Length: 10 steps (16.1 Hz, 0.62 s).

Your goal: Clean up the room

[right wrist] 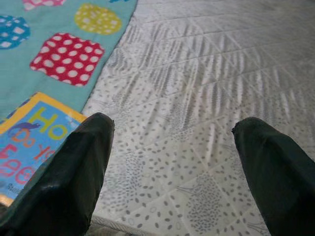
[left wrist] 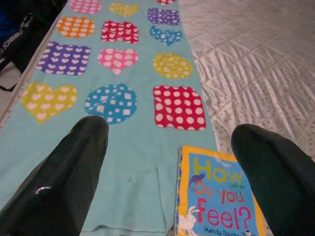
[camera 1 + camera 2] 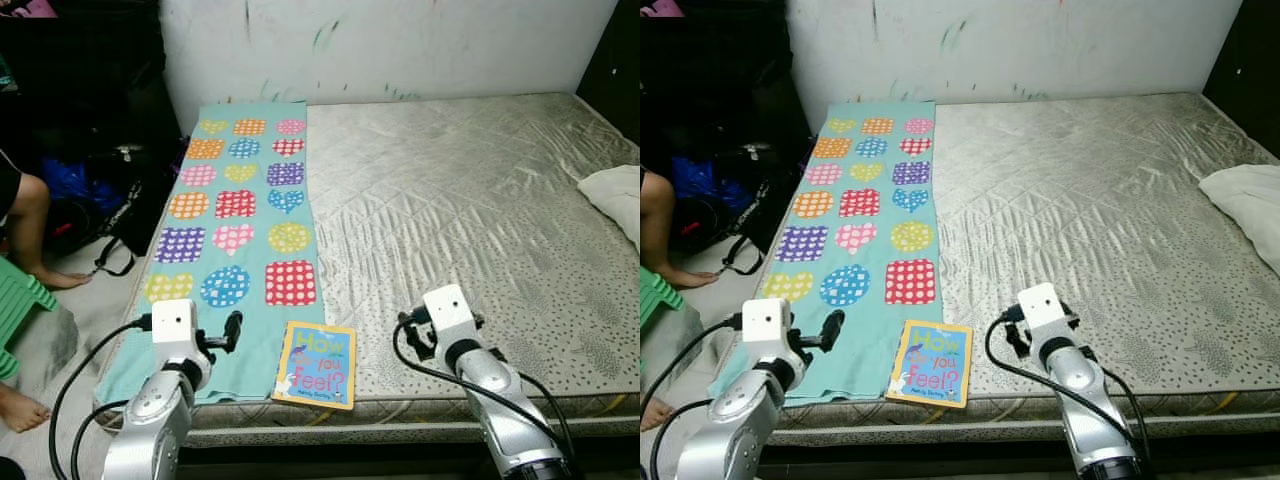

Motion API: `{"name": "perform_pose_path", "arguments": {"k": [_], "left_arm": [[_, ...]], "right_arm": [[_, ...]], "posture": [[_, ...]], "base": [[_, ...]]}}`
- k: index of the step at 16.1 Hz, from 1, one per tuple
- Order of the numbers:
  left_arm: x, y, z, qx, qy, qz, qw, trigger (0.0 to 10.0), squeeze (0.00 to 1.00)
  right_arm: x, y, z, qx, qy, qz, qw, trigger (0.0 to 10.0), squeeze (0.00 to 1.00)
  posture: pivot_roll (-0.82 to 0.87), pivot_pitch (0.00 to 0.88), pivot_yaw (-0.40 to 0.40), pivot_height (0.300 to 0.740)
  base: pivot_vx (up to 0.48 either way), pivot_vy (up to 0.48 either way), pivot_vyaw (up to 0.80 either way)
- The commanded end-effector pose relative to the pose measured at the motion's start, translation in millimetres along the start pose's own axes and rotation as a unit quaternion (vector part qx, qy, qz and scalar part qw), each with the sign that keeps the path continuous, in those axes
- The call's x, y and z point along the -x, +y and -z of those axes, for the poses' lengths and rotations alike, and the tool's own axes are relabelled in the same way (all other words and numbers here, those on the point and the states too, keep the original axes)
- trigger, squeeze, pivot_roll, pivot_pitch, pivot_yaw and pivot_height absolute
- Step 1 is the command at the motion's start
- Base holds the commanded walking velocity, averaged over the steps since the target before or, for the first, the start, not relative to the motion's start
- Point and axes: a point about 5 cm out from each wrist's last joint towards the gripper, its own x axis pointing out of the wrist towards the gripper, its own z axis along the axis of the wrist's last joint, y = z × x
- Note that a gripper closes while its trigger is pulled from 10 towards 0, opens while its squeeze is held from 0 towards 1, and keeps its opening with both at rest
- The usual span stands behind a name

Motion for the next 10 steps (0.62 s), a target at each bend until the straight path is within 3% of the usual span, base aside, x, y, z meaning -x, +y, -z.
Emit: {"name": "perform_pose_path", "arguments": {"k": [1, 6, 10], "left_arm": [[-1.3, 0.1, -1.3, -0.006, -0.003, -0.002, 1.0, 10.0, 0.0], [-1.9, -0.3, -1.4, 0.007, -0.005, -0.003, 1.0, 10.0, 0.0], [-2.2, -0.2, -1.6, 0.008, -0.006, -0.003, 1.0, 10.0, 0.0]], "right_arm": [[-2.2, 2.2, -2.0, -0.002, 0.001, -0.007, 1.0, 10.0, 0.0], [-3.3, 3.1, -1.9, -0.004, 0.003, -0.01, 1.0, 10.0, 0.0], [-4.0, 3.5, -2.6, -0.005, 0.003, -0.01, 1.0, 10.0, 0.0]], "posture": [[-0.09, 0.0, 0.045, 0.74], [-0.09, 0.0, 0.045, 0.74], [-0.09, 0.0, 0.045, 0.74]], "base": [[0.0, 0.0, 0.0], [0.0, 0.0, 0.0], [0.0, 0.26, 0.0]]}}
